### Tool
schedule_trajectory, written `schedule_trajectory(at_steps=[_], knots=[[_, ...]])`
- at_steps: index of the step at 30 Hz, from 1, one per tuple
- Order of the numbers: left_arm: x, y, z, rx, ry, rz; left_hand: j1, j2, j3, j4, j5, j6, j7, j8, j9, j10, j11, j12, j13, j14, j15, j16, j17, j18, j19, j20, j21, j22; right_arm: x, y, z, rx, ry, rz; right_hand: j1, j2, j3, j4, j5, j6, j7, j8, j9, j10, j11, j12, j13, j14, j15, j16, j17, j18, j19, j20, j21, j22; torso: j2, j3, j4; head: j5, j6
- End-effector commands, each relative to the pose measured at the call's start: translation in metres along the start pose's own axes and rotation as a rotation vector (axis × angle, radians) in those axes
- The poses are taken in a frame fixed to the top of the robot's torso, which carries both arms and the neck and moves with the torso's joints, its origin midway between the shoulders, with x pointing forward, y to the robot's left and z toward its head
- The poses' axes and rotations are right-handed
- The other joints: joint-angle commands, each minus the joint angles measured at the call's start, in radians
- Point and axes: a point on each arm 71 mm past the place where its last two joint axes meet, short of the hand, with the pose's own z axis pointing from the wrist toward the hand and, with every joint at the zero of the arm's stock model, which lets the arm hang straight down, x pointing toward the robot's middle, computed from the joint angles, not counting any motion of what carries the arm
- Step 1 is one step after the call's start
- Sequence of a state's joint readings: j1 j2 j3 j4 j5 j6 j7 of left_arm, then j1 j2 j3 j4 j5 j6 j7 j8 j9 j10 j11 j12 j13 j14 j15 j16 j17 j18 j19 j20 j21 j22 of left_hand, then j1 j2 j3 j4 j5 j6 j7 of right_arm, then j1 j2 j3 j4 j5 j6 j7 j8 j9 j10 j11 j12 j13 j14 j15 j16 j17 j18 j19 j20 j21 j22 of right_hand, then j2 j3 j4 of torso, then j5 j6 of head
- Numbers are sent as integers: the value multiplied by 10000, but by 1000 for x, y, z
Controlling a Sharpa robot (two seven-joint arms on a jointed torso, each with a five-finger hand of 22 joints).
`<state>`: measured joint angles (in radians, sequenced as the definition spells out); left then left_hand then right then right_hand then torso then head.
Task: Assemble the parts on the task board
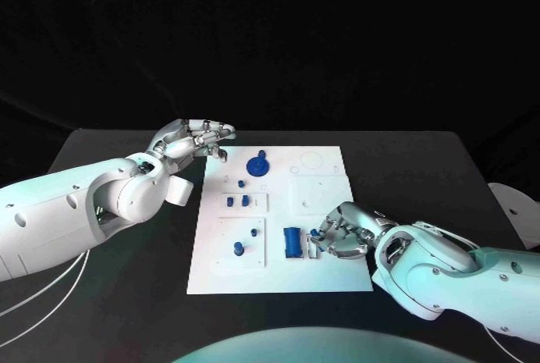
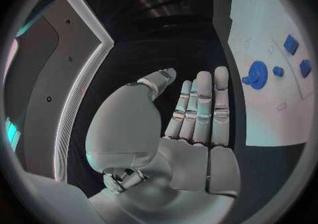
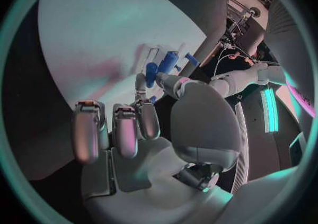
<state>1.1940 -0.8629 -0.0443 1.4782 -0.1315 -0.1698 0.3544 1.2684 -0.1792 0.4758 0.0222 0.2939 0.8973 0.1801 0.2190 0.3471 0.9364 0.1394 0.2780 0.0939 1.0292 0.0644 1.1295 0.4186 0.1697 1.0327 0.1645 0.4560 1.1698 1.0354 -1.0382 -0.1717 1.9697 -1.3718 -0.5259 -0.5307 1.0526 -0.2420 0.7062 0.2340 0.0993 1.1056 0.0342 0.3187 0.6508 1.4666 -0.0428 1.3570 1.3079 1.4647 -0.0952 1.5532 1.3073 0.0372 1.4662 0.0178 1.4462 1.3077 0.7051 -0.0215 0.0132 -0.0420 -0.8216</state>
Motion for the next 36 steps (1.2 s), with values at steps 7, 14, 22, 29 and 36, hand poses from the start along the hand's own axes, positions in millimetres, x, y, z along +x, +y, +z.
schedule_trajectory(at_steps=[7,14,22,29,36], knots=[[3,-1,1,79,196,-134,-93,57,-23,75,59,58,31,45,-17,-81,-15,34,-13,-77,-4,42,-13,112,-44,33,-70,-18,9,-2,5,335,716,-253,-263,-16,-85,104,-157,76,-2,-75,-78,393,52,132,1310,1007,8,71,2384,-105,570,-1,58,2277,-4,16,-4,71,-32],[3,-1,1,68,189,-132,-105,61,-29,87,68,56,32,46,-20,-86,-15,39,-14,-78,-3,45,-14,112,-44,33,-71,-21,9,-4,9,425,747,-340,-251,-30,-88,77,-151,75,-10,-80,-83,394,46,134,1312,1004,7,64,2368,-98,558,-2,29,2268,7,23,-6,106,-56],[2,-1,0,54,176,-127,-105,61,-29,87,68,56,32,46,-20,-86,-15,39,-14,-78,-3,45,-14,112,-44,33,-71,-21,11,-1,9,353,804,-328,-225,-56,-93,26,-143,77,-17,-87,-89,396,41,141,1318,1005,2,68,2375,-97,556,-3,25,2267,7,24,-4,127,-61],[2,-1,0,31,170,-125,-117,69,-34,104,83,51,29,48,-25,-95,-15,49,-15,-80,-2,50,-16,112,-45,34,-73,-27,12,1,8,283,842,-293,-357,-94,-195,66,-216,121,-7,-100,-113,430,47,238,1386,1010,2,76,2396,-102,565,-5,49,2274,-3,20,-20,130,-82],[2,0,0,22,169,-124,-117,69,-34,104,83,51,29,48,-25,-95,-15,49,-15,-80,-2,50,-16,112,-45,34,-73,-27,12,1,6,290,876,-284,-398,-51,-207,91,-216,159,-18,-95,-120,463,40,332,1450,1015,1,86,2419,-110,579,-6,81,2284,-8,17,-19,125,-81]])
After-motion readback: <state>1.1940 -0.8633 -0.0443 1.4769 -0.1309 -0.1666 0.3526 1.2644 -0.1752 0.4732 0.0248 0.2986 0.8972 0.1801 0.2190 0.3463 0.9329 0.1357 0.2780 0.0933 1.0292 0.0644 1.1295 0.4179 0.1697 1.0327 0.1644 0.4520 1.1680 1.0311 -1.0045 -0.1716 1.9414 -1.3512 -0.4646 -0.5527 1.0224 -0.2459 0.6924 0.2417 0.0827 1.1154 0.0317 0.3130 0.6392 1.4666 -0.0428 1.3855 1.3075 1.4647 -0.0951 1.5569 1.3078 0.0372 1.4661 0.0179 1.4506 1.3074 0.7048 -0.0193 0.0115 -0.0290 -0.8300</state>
